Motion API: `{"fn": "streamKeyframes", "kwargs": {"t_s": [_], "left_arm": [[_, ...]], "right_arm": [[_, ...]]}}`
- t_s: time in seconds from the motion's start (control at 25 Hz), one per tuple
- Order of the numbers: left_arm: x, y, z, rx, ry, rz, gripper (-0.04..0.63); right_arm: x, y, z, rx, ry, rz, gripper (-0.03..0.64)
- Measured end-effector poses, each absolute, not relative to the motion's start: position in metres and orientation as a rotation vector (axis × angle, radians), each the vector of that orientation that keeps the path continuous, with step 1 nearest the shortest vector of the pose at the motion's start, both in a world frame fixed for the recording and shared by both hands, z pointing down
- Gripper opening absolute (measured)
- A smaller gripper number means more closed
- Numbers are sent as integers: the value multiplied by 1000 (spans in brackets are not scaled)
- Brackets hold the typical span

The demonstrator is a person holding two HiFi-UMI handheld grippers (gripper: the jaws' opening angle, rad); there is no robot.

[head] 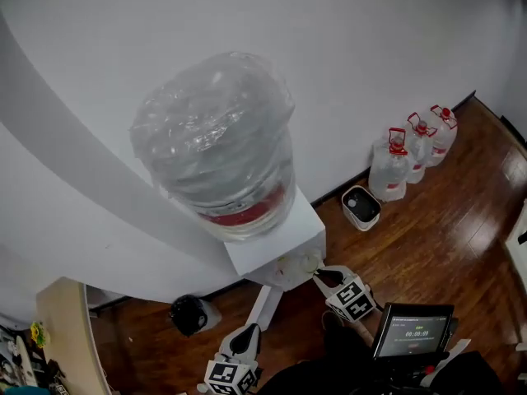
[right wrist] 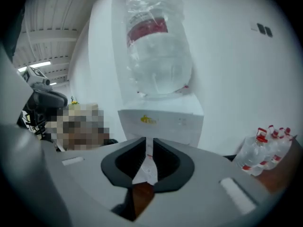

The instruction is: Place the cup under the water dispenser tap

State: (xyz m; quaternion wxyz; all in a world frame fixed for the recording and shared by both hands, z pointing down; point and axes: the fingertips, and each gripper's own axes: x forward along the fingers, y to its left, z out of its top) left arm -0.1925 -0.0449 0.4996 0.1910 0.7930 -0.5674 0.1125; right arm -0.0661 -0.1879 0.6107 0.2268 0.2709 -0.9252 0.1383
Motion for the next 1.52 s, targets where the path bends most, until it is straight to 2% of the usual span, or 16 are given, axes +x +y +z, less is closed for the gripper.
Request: {"fn": "streamKeyframes", "kwargs": {"t_s": [0.08, 0.44, 0.68, 0.76, 0.84, 1.08, 1.52], "left_arm": [[-203, -25, 471, 2230, -1660, 258, 18], [-242, 66, 415, 2338, -1704, 53, 21], [-234, 113, 374, 2357, -1752, -27, 34], [-231, 124, 359, 2366, -1746, -91, 57], [-232, 122, 359, 2379, -1722, -134, 126], [-193, 102, 386, 2478, -1631, -34, 147], [-127, 74, 384, 2372, -1668, 15, 133]], "right_arm": [[-69, -173, 583, 804, -2578, 376, 2], [-72, -68, 495, 903, -2617, 361, 2], [-48, 2, 436, 860, -2632, 381, 0], [-46, 14, 425, 851, -2627, 368, 0], [-52, 10, 421, 849, -2625, 350, 0], [-50, 2, 421, 832, -2642, 324, 0], [13, -13, 408, 851, -2683, 393, 0]]}}
